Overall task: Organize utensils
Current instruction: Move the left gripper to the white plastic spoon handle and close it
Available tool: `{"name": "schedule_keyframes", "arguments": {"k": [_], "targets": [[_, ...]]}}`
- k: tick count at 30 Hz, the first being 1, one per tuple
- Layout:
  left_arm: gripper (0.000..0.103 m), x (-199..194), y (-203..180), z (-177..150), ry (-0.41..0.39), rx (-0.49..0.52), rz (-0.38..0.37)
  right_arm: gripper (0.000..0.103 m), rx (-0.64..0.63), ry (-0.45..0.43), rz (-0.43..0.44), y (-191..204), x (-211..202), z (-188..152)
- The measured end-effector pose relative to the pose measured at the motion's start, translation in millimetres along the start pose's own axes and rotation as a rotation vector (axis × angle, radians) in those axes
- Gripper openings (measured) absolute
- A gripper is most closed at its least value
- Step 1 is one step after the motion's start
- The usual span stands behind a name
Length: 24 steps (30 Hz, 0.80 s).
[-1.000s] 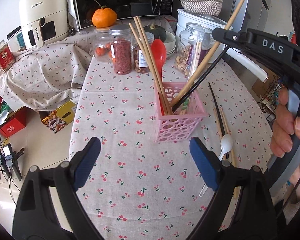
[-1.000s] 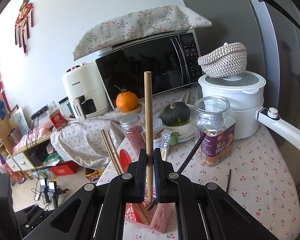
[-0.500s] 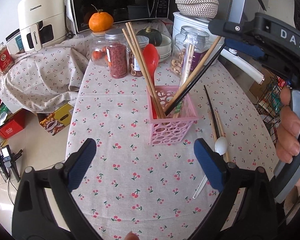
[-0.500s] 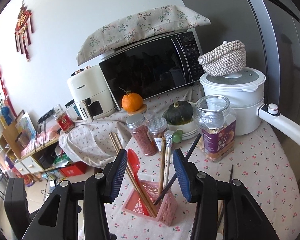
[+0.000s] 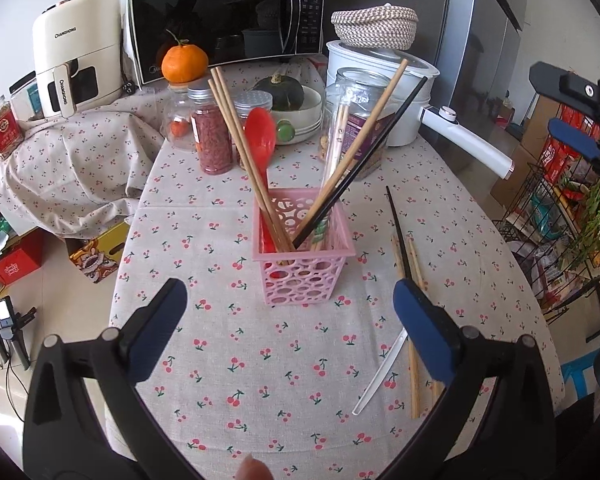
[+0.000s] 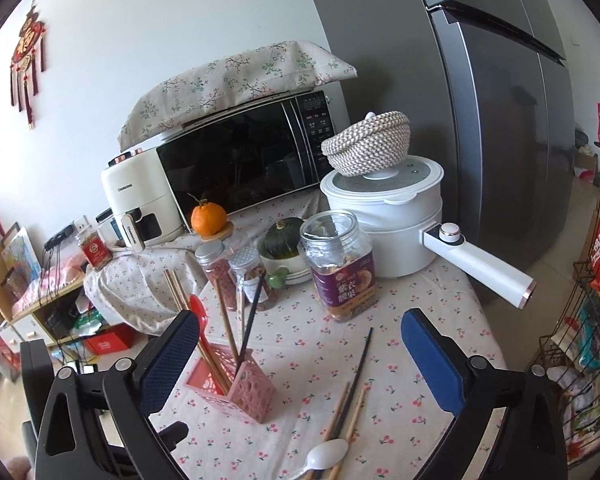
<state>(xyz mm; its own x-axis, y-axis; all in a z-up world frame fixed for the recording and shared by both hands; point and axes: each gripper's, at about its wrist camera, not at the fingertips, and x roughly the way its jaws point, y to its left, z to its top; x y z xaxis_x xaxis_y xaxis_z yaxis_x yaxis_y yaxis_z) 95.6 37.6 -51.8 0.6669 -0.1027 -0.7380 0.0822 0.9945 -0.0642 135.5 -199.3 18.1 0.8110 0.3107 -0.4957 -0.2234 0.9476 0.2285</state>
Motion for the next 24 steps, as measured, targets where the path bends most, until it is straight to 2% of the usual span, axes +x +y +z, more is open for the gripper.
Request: {"name": "schedule_keyframes", "arguments": {"k": [5,10,14,18,22,24], "targets": [[0.103,9.0,-10.0,-3.0,0.027,-0.027,-0.052,0.103,0.009,0.101,-0.085,-30.6,14.3,-13.1],[0.103,18.3,-28.0,-10.7,0.020,0.004,-0.083,0.103,0.045,0.263,-0.162,-58.0,42.1,-30.4],[0.103,36.3,-53.6,-19.7,0.080,0.092,-0.142,0.103,0.077,0.335,-0.172,-75.8,48.9,-41.3],[0.103,56.2,-82.3,-27.3,0.150,0.211,-0.197,0.103,0.076,0.358,-0.194,-87.9,46.0,-45.5],[0.103,73.9,-108.5,-31.8,0.176,0.356,-0.190,0.103,0.097,0.371,-0.205,-101.6,41.4,-48.6],[0.103,81.7,-113.8,-31.6,0.185,0.383,-0.204,0.103,0.105,0.377,-0.211,-108.4,39.3,-50.4]]}}
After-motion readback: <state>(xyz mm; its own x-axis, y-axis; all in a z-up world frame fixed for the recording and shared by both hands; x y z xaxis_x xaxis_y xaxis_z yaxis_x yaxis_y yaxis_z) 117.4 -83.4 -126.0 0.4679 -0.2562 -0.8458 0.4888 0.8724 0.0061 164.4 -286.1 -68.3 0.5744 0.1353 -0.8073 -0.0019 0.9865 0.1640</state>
